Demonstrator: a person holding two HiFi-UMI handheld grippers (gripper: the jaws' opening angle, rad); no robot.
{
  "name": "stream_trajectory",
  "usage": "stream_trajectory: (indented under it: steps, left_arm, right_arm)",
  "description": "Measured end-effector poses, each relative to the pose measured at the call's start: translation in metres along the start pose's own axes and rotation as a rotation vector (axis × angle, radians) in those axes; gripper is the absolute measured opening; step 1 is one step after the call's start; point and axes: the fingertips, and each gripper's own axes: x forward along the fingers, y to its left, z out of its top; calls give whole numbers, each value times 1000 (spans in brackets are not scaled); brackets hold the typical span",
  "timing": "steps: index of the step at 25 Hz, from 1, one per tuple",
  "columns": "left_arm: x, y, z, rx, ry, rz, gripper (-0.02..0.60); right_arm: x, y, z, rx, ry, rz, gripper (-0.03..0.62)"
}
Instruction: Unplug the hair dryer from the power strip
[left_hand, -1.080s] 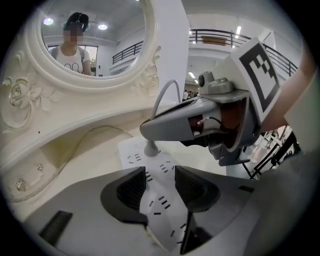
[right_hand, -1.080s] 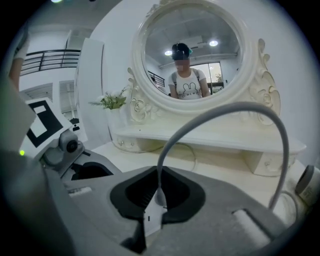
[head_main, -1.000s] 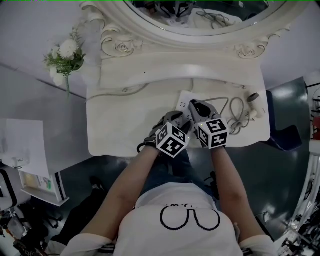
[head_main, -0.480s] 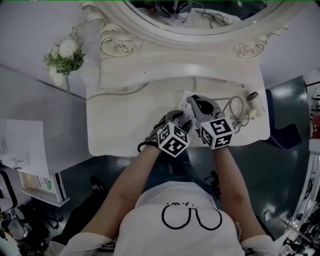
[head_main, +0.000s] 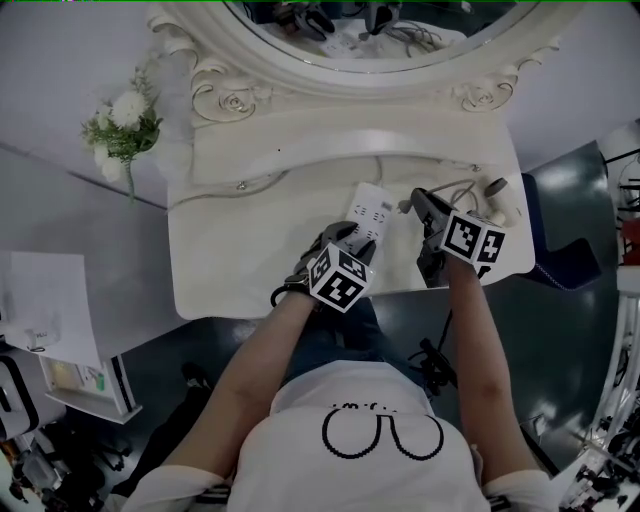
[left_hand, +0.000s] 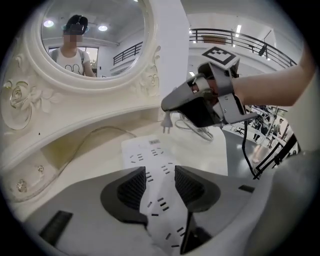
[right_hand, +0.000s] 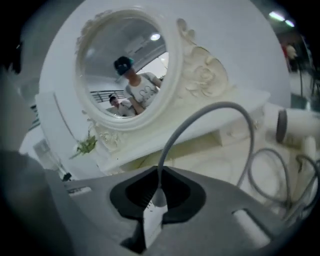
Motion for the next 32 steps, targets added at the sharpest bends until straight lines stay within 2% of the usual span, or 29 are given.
stream_trajectory:
  steps: [2, 4, 6, 8, 11, 13, 15, 16, 18, 19, 20, 21, 23, 27, 32]
  left_arm:
    - [0, 0, 0, 1, 2, 1, 179]
    - [0, 0, 0, -1, 4, 2, 179]
    - [0, -1, 0, -3, 5, 7, 179]
    - [0, -1, 1, -4, 7, 11, 179]
    - [1, -1, 1, -5, 13, 15, 179]
    - [1, -1, 1, -2, 14, 18, 179]
    - [1, -1, 2, -9, 8, 16, 179]
    - [1, -1, 2, -29, 4, 6, 179]
    - [-3, -2, 5, -119, -13, -34, 179]
    - [-7, -1, 9, -176, -31, -57, 179]
    - [-12, 1, 15, -224, -60, -68, 179]
    - [-19, 4, 21, -255, -96, -65, 179]
    - [-32, 11, 35, -277, -169, -32, 179]
    - [-58, 19, 66, -270, -297, 54, 179]
    - [-89, 27, 95, -247, -448, 191, 178]
  right_arm:
    - [-3, -17, -17, 139, 84, -23, 25]
    - [-4, -32, -36, 177, 187, -83, 26]
    - [-2, -40, -51, 159, 259, -130, 29]
    - [4, -42, -61, 122, 285, -157, 35]
    - [10, -42, -66, 72, 278, -175, 122]
    - [6, -38, -63, 48, 255, -166, 152]
    - [-5, -31, -52, 26, 211, -147, 155]
    - [-12, -27, -45, 15, 184, -132, 155]
    - [-26, -15, -29, -18, 124, -83, 155]
    - [-33, -7, -20, -49, 91, -50, 134]
    - [-40, 0, -12, -89, 57, -19, 1]
    - [-47, 6, -6, -138, 29, 4, 0]
    - [-56, 13, 2, -243, -4, 20, -2]
    - [-70, 13, 18, -412, -78, -40, -2]
    - [-91, 23, 39, -542, -222, -51, -2]
